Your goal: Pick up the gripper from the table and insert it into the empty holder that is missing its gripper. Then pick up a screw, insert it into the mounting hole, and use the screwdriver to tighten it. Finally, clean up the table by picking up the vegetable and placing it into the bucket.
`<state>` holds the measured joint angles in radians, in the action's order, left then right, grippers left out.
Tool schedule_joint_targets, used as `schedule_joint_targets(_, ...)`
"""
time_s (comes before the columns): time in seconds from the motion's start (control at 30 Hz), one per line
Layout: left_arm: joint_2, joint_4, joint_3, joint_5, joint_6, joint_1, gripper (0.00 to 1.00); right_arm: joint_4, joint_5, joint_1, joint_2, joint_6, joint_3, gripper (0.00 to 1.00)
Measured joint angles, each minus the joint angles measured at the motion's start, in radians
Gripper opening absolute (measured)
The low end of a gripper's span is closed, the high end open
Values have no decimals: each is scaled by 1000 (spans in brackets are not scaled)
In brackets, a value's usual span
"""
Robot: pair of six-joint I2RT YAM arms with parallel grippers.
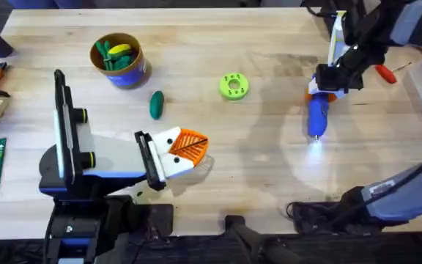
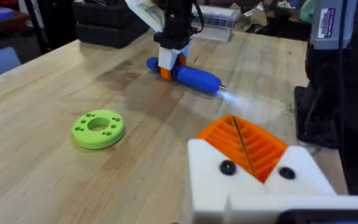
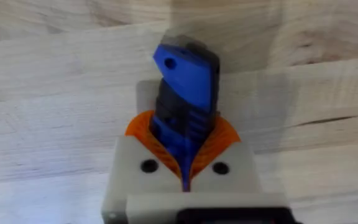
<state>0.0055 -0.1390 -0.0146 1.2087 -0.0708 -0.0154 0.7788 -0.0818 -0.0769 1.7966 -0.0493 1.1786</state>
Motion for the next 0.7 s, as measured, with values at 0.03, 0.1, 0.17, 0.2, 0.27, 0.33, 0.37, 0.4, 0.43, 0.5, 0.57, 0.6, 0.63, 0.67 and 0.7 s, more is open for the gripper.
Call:
schedule_joint_targets(0.03, 0, 0, 0, 0, 0, 0, 17, 0, 0, 0, 0, 0, 0, 29)
schedule_joint_targets(0.1, 0, 0, 0, 0, 0, 0, 17, 0, 0, 0, 0, 1, 0, 29)
schedule_joint_targets(0.17, 0, 0, 0, 0, 0, 0, 17, 0, 0, 0, 0, 1, -1, 28)
schedule_joint_targets(0.2, 0, 0, 0, 0, 0, 0, 17, 1, 1, 0, 0, 1, -1, 28)
schedule_joint_targets(0.27, 0, 0, 0, 0, 0, 0, 17, 1, 4, 0, 0, 1, 0, 28)
schedule_joint_targets(0.33, 0, 0, 0, 0, 0, 0, 17, 5, 10, 0, 0, 1, 2, 28)
schedule_joint_targets(0.37, 0, 0, 0, 0, 0, 0, 17, 8, 16, 0, 0, 1, 4, 28)
schedule_joint_targets(0.4, 0, 0, 0, 0, 0, 0, 17, 12, 23, 0, 0, 1, 7, 28)
schedule_joint_targets(0.43, 0, 0, 0, 0, 0, 0, 17, 17, 28, 1, -1, 1, 12, 28)
schedule_joint_targets(0.5, 0, 0, 0, 0, 0, 0, 17, 30, 36, 5, -8, 1, 30, 28)
schedule_joint_targets(0.57, 0, 0, 0, 0, 0, 0, 17, 38, 40, 11, -30, 1, 53, 28)
schedule_joint_targets(0.6, 0, 0, 0, 0, 0, 0, 17, 39, 42, 15, -46, 1, 67, 28)
schedule_joint_targets(0.63, 0, 0, 0, 0, 0, 0, 17, 41, 43, 21, -67, 1, 89, 28)
schedule_joint_targets(0.67, 0, 0, 0, 0, 0, 0, 17, 43, 45, 27, -85, 0, 112, 28)
schedule_joint_targets(0.7, 0, 0, 0, 0, 0, 0, 17, 42, 46, 34, -104, 0, 139, 28)
